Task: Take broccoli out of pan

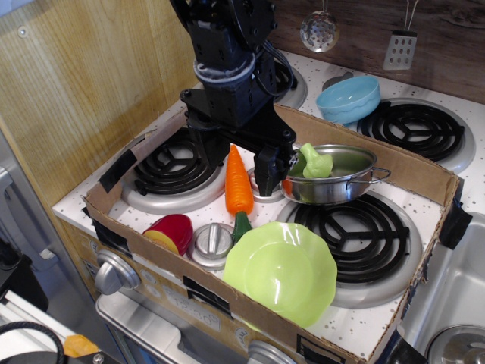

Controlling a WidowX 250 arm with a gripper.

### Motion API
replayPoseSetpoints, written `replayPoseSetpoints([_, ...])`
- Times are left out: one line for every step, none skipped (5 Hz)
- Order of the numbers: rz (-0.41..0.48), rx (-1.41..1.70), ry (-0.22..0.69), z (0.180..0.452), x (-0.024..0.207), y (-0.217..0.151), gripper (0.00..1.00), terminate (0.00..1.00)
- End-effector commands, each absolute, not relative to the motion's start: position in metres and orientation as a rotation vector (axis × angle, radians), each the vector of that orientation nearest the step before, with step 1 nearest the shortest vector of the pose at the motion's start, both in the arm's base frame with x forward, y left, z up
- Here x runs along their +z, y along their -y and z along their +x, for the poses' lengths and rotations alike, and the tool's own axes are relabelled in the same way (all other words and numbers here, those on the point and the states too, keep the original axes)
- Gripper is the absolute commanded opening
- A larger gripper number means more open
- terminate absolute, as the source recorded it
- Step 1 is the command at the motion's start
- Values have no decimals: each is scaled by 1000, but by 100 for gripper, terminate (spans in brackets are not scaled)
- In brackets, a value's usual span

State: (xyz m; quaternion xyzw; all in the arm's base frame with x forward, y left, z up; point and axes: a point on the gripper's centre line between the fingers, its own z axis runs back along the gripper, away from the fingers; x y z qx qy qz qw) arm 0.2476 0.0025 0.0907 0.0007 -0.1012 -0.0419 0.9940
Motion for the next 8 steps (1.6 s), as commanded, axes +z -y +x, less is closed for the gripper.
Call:
replayPoseSetpoints([1,-84,203,248,91,-3,100,0])
replayPoseSetpoints([25,-32,230,256,108,-1,100,0])
replayPoseSetpoints([54,106,222,273,129,4,100,0])
replayPoseSetpoints([15,278,244,286,139,5,100,0])
replayPoseSetpoints([-5,461,287,312,128,5,100,0])
replayPoseSetpoints([48,623,313,341,121,13,100,0])
replayPoseSetpoints([53,622,335,357,111,18,100,0])
replayPoseSetpoints([70,603,355,360,104,22,100,0])
